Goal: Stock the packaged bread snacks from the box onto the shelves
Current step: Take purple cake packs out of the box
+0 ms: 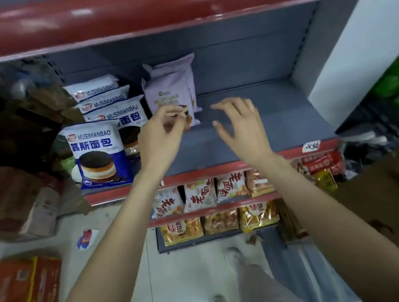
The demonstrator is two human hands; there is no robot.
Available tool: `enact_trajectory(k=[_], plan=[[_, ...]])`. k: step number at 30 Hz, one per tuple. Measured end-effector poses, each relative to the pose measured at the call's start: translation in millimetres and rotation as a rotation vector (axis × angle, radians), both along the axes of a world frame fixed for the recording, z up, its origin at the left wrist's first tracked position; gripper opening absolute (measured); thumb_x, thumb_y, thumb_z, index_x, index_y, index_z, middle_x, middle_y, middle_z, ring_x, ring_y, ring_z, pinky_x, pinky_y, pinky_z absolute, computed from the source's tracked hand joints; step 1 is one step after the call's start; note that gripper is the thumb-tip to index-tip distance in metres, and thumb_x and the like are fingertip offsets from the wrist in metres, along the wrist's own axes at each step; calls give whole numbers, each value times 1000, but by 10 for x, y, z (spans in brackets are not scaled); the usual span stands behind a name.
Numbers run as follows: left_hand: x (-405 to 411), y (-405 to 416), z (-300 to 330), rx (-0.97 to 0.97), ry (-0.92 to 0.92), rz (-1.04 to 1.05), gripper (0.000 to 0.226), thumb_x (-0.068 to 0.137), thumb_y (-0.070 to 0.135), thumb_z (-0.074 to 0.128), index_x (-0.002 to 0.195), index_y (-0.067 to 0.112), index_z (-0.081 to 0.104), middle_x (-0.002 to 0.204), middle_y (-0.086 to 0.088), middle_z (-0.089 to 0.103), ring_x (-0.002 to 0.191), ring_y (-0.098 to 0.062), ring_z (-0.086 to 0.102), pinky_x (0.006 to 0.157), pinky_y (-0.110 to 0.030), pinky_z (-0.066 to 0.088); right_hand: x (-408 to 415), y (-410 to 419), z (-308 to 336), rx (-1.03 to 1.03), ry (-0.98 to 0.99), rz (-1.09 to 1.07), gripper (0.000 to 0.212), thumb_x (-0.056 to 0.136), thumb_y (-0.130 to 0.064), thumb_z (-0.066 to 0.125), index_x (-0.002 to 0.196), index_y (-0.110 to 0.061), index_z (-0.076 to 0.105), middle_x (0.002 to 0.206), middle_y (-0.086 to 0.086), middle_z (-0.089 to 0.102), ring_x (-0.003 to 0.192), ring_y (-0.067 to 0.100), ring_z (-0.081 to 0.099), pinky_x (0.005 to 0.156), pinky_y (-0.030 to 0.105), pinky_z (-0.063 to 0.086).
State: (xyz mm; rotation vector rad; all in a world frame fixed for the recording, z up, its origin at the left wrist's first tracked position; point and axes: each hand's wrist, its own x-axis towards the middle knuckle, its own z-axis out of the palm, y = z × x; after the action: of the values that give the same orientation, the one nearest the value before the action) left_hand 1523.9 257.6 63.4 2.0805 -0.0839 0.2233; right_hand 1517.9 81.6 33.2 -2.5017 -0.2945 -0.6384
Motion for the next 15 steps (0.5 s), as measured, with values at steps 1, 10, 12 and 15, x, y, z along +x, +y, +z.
enact_trajectory(k=[1, 10, 12, 15], plan=[[-143, -42, 47, -94, 5, -31, 11, 92, 21, 54, 98, 25, 62, 77, 10, 70, 74, -4, 67, 72, -28, 52, -208, -68, 72, -4, -25, -12, 23, 91, -19, 57, 111, -10, 63, 109, 8, 62, 101, 28, 56, 82, 37, 45], [-1105, -742, 123, -150, 172, -643, 15, 92, 14, 58, 95, 27, 64, 84, 13, 66, 74, -1, 61, 67, -15, 47, -1989, -1036, 432, -45, 296, -199, 14, 91, -25, 58, 97, -18, 68, 78, -3, 69, 64, 19, 62, 57, 34, 50], [-1208, -1017, 86, -71, 147, -747, 14, 91, 20, 59, 97, 32, 63, 91, 18, 66, 86, -2, 62, 75, -17, 48, -2305, -1272, 480, 13, 311, -255, 7, 90, -20, 60, 93, -20, 67, 74, -8, 65, 64, 12, 59, 60, 29, 49], [-1302, -1541, 61, 17, 114, -867, 16, 90, 23, 58, 100, 36, 62, 97, 22, 65, 91, 6, 58, 78, -9, 43, -2656, -1699, 534, 42, 307, -388, 6, 89, -19, 60, 90, -22, 65, 70, -13, 61, 60, 4, 56, 59, 13, 42]])
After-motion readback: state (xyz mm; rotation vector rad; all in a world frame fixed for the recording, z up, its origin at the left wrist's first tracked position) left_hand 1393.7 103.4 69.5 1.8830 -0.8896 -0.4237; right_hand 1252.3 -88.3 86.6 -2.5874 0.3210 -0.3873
